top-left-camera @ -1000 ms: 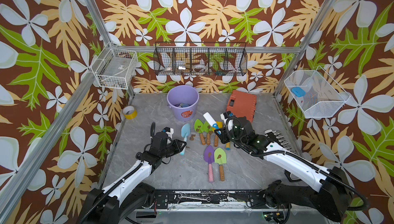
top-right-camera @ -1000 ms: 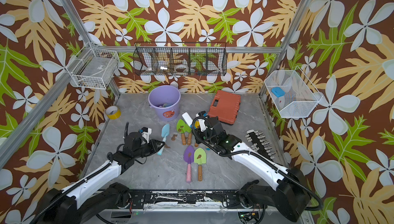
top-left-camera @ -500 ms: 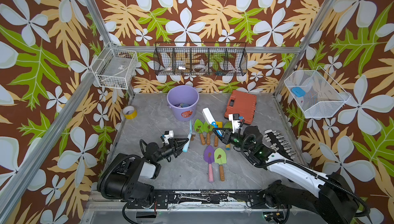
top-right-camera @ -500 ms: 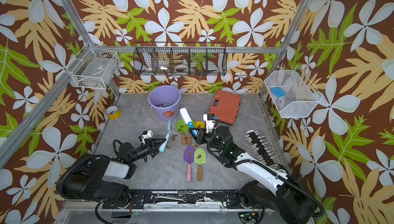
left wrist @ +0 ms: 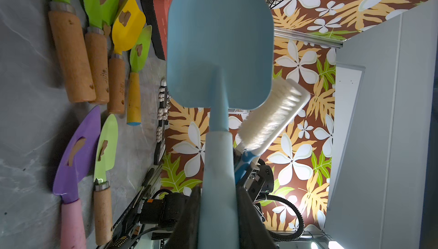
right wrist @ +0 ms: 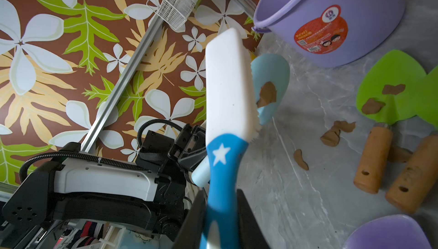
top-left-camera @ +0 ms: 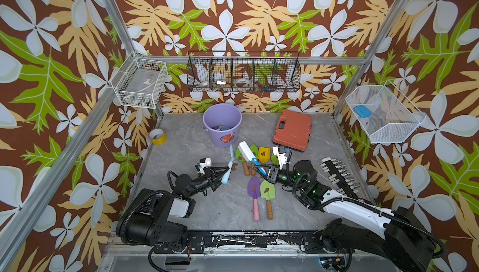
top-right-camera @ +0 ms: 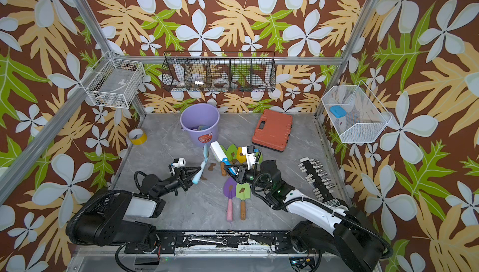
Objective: Brush the soil off the hand trowel and place it into the bucket
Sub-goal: Brush off the soil from the hand trowel.
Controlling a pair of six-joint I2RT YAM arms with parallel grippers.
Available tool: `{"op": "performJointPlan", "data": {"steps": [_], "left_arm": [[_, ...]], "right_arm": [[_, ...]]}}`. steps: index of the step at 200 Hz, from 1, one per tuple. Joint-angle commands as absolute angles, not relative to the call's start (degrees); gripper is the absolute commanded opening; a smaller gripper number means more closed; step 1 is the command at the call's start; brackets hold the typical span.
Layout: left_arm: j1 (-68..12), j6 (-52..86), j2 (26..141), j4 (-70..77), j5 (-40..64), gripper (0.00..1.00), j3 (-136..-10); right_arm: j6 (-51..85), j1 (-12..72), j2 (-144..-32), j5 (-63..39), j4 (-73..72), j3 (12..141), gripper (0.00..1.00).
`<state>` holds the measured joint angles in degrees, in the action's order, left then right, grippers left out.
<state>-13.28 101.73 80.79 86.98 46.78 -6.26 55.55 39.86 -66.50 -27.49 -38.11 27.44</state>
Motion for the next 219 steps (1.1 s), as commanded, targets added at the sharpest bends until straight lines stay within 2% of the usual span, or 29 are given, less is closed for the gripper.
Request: {"op": "performJointPlan", "data": {"steps": [1, 77, 117, 143, 209, 219], "left_arm": [[-13.3, 102.4, 80.2, 103.8, 46.9, 0.00, -6.2], [-13.2, 102.7, 78.6, 103.8, 46.8, 0.00, -6.5], [-13.2, 102.2, 79.0, 103.9, 47.3, 0.00, -6.4], [-13.2, 101.9, 79.5, 103.9, 47.3, 0.00, -5.8], [-13.2, 101.5, 80.2, 103.9, 47.6, 0.00, -6.5], [-13.1, 101.6, 80.1, 103.9, 47.6, 0.00, -6.6]], "right_arm": [[56.9, 40.2, -67.2, -28.0, -43.8, 26.7, 0.00], [57.5, 41.1, -73.6, -28.3, -48.2, 27.5, 0.00], [57.5, 41.2, -80.1, -27.7, -53.0, 25.5, 0.00], [58.3, 40.4, -80.4, -25.8, -54.4, 22.7, 0.00], [55.5, 40.5, -74.5, -24.1, -47.6, 27.5, 0.00], [53.5, 40.9, -74.9, -21.7, -41.8, 29.1, 0.00]]}}
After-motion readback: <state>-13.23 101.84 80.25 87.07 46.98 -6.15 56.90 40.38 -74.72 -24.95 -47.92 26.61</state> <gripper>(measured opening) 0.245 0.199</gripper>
